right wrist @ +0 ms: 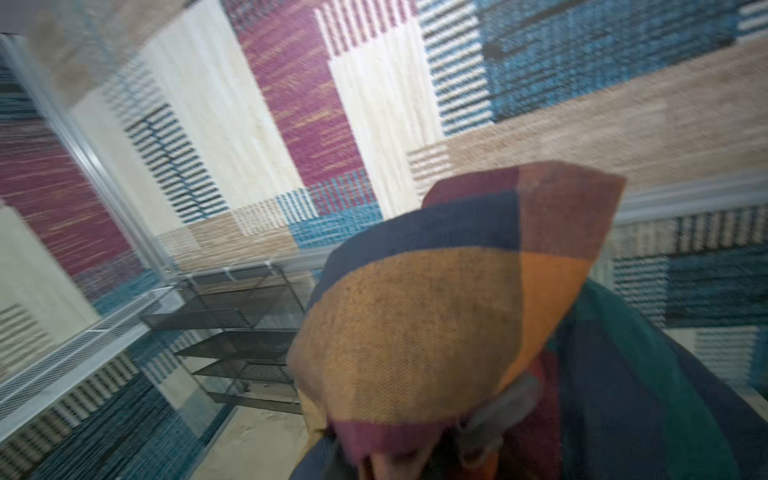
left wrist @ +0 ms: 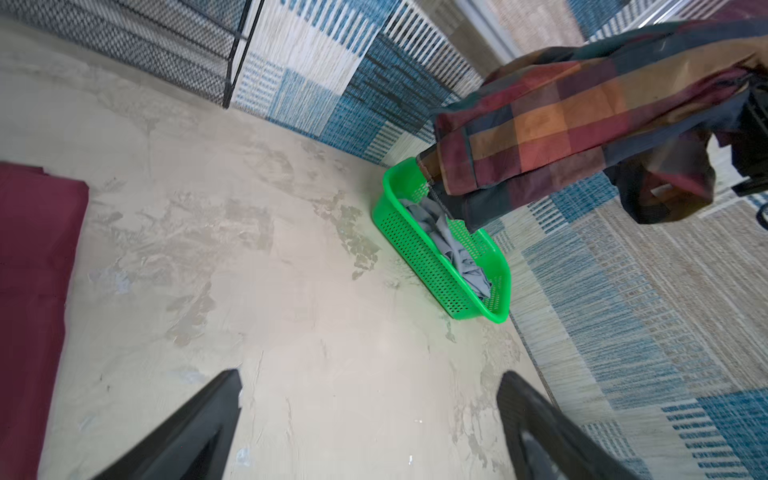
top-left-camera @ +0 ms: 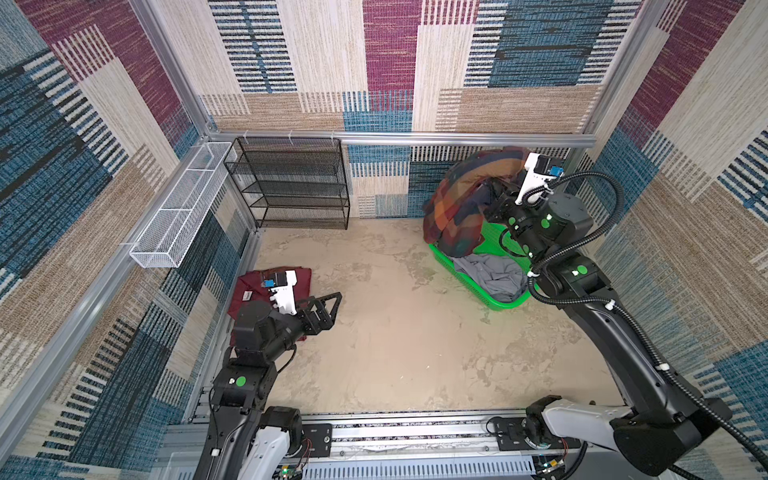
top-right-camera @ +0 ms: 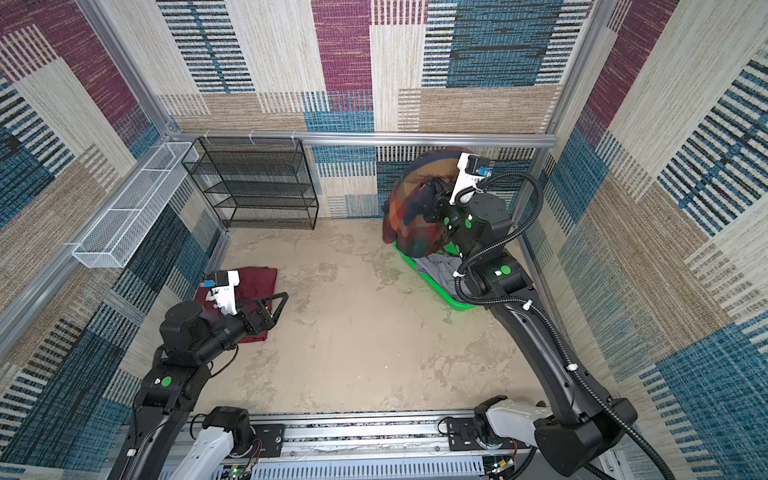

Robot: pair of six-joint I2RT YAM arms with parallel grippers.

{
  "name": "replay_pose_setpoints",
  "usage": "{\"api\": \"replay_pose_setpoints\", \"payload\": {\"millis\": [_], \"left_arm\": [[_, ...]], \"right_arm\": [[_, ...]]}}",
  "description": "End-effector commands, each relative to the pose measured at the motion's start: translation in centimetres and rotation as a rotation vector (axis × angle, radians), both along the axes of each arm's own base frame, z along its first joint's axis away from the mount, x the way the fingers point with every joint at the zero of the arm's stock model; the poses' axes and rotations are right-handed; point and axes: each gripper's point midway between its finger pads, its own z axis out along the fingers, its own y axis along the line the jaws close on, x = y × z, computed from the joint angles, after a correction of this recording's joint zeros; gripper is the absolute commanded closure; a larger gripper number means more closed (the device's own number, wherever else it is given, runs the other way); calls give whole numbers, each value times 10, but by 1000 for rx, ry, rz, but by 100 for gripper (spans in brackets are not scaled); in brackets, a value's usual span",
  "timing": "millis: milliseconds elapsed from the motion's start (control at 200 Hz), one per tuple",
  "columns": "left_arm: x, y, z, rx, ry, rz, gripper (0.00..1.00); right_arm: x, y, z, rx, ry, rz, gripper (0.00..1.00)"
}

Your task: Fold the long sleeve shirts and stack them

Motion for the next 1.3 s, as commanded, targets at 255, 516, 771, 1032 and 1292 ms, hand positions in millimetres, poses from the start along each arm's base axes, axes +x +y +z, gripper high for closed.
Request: {"api": "replay_pose_setpoints", "payload": {"millis": [255, 516, 771, 1032, 1292], "left_arm": [[-34, -28, 77, -31, -300, -209, 1], [-41, 7, 89, 117, -235, -6, 1], [-30, 14, 48, 133, -135, 40, 1], [-24, 20, 30, 145, -73, 81, 2], [-22, 25, 21, 155, -35, 111, 3]], "right_arm": [[-124, 153, 46, -97, -117, 823, 100], [-47, 180, -128, -72, 379, 604, 96], [-7, 164, -282, -171, 700, 326, 46], [26, 119, -346, -134, 825, 196, 6], [69, 63, -388, -130, 875, 19, 7]]}}
